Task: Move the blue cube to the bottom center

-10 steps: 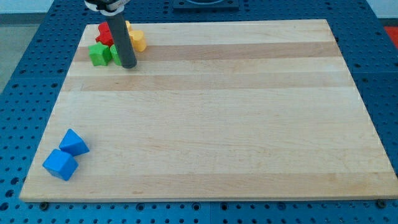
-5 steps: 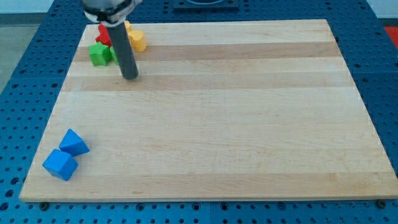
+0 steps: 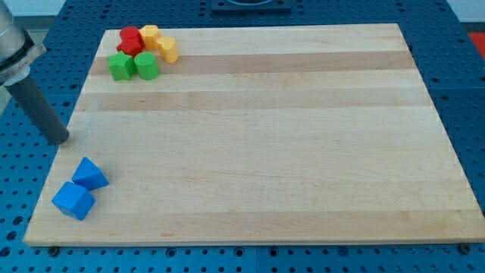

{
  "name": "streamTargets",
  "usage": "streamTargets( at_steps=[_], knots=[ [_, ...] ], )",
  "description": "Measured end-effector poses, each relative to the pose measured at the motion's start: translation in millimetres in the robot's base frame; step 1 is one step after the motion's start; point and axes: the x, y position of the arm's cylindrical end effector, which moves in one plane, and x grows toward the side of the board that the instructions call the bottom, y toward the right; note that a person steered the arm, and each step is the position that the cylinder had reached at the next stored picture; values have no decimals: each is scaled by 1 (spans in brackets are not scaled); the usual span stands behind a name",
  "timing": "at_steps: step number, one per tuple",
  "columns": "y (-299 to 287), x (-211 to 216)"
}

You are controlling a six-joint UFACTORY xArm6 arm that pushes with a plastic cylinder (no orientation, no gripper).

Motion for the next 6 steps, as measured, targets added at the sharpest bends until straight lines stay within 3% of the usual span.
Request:
streamTargets(
  at_steps=[2, 6],
  knots=[
    [0, 96],
    [65, 109]
  ],
)
